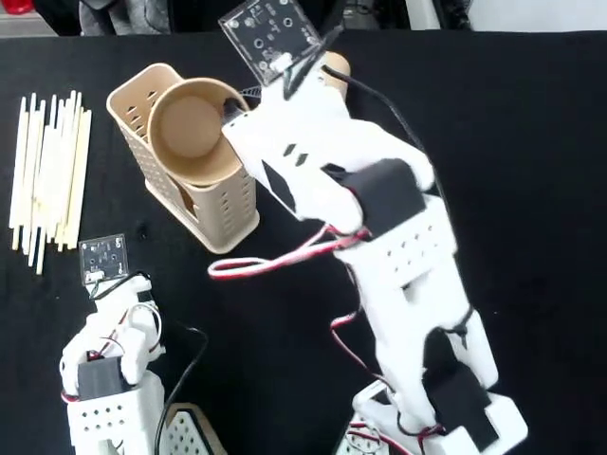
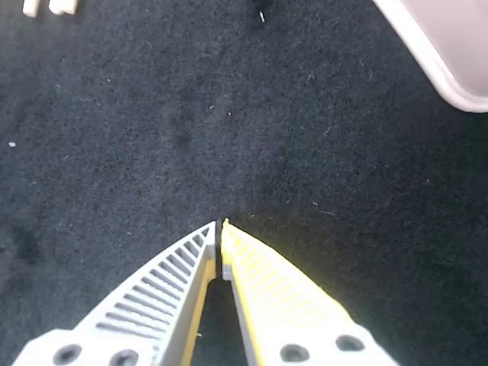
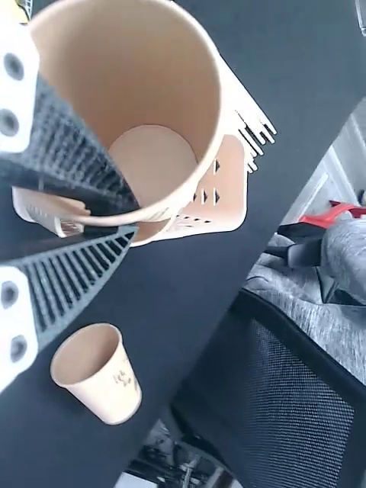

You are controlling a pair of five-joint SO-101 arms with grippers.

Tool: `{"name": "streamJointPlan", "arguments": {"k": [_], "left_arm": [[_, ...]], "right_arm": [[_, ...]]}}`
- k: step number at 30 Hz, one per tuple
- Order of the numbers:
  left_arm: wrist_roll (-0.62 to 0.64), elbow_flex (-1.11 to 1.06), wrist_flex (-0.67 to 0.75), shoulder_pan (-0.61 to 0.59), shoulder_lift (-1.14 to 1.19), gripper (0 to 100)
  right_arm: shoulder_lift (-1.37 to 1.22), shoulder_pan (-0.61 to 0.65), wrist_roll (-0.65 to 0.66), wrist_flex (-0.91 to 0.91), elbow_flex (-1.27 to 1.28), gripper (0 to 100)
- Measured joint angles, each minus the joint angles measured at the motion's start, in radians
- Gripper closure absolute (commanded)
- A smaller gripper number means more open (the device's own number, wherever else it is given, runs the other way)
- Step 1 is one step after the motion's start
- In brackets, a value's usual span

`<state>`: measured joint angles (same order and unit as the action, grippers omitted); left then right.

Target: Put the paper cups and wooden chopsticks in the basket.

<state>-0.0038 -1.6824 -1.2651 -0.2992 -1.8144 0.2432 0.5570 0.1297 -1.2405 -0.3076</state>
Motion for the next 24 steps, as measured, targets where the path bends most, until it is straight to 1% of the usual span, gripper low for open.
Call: {"name": "streamJointPlan", "arguments": {"k": [5, 9, 13, 24], "left_arm": [[0.0, 0.0, 0.0, 0.0, 0.0, 97], [0.0, 0.0, 0.0, 0.0, 0.0, 97], [0.0, 0.0, 0.0, 0.0, 0.0, 97], [0.0, 0.0, 0.0, 0.0, 0.0, 97]], "right_arm": [[-0.035, 0.002, -0.006, -0.02, -0.002, 98.6], [-0.063, 0.002, -0.046, -0.038, -0.006, 98.2], [-0.106, 0.0, -0.049, -0.038, -0.012, 90.0], [-0.146, -0.009, -0.055, -0.103, -0.207, 89.9]]}}
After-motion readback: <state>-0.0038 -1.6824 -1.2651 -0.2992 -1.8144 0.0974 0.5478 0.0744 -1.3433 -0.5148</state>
